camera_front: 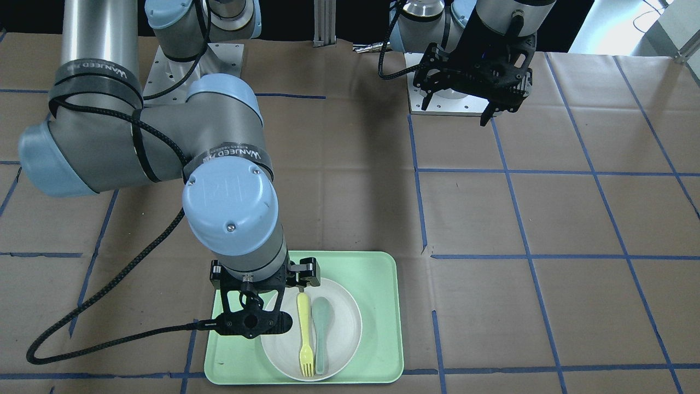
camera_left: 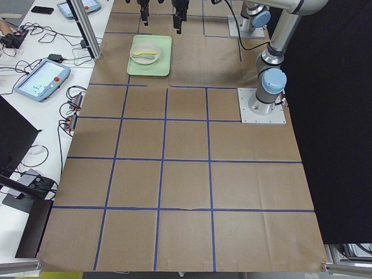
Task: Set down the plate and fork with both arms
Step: 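Lower the right gripper over the yellow fork on the plate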
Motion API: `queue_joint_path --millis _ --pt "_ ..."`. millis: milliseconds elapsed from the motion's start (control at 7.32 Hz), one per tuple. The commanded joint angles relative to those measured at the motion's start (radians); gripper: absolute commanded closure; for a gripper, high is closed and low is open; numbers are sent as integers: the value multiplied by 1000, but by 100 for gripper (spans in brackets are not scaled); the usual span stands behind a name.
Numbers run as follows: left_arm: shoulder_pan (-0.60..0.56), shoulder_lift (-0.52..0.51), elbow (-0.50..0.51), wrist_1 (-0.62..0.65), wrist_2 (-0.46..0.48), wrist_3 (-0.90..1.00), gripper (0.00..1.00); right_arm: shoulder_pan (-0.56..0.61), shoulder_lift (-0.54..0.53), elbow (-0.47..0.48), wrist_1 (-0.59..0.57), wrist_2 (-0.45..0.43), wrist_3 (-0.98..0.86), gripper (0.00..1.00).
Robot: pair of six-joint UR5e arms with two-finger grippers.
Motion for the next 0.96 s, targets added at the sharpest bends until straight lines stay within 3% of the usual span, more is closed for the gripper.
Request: queue_joint_path --millis 0,273,820 --pt "-3 6 -19 0 1 0 0 5 67 -3 -90 1 3 0" --pt "-6 6 -21 0 2 3 0 23 107 0 -110 1 10 18" --pt "-6 12 -19 34 2 -2 0 35 164 6 -129 1 12 36"
